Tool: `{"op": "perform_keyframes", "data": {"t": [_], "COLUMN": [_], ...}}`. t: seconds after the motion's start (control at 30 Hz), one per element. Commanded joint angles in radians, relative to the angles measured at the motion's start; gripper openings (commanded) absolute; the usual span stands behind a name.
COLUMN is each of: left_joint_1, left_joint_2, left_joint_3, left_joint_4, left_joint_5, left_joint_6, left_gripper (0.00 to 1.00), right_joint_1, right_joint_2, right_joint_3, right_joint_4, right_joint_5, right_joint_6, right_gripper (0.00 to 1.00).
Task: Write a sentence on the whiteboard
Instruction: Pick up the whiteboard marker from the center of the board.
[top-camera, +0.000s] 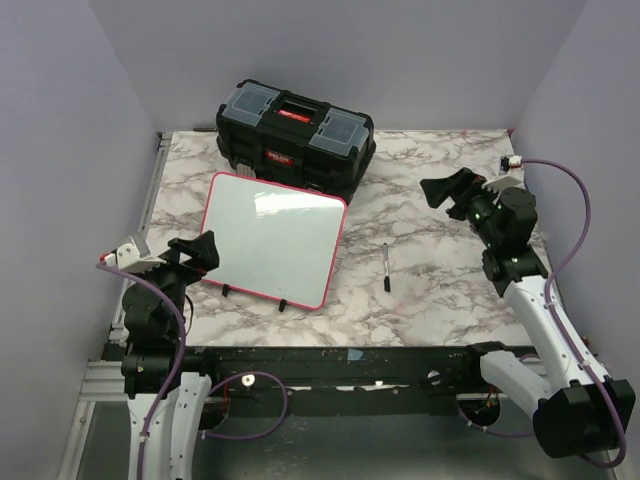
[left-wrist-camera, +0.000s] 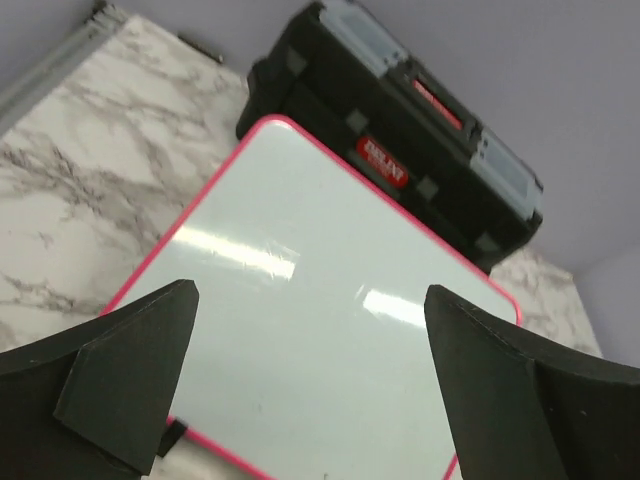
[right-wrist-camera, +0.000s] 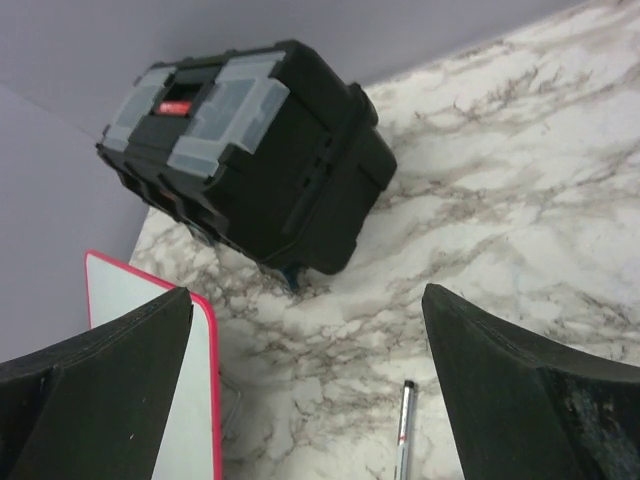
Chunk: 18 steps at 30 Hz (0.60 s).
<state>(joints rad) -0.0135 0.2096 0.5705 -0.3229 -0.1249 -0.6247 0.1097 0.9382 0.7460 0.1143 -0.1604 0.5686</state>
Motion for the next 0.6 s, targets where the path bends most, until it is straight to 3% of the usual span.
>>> {"op": "perform_keyframes", "data": {"t": [0.0, 0.2, 0.4, 0.57], "left_joint_1": [0.004, 0.004, 0.005, 0.004], "left_joint_2": [0.000, -0.041, -0.071, -0.097], "left_joint_3": [0.127, 0.151, 0.095, 0.067], "left_joint_4": [-0.344, -0.439, -0.401, -0.386], "left_joint_5": [0.169, 0.251, 0.244, 0.244], "left_joint_6": [0.084, 0.153, 0.146, 0.143], "left_gripper": [0.99, 0.99, 0.98, 0.99], "right_joint_1": [-0.004, 0.010, 0.139, 0.251], "right_joint_2": [0.031, 0.085, 0.264, 0.385], "right_joint_3": [0.049, 0.058, 0.202, 0.267], "right_joint_4": [-0.202, -0.304, -0.523, -0.582], "right_joint_5": [-0.062, -0.143, 0.065, 0.231], "right_joint_6": [0.010, -0.038, -0.118, -0.114], "right_gripper": [1.00, 1.00, 1.00, 1.00]}}
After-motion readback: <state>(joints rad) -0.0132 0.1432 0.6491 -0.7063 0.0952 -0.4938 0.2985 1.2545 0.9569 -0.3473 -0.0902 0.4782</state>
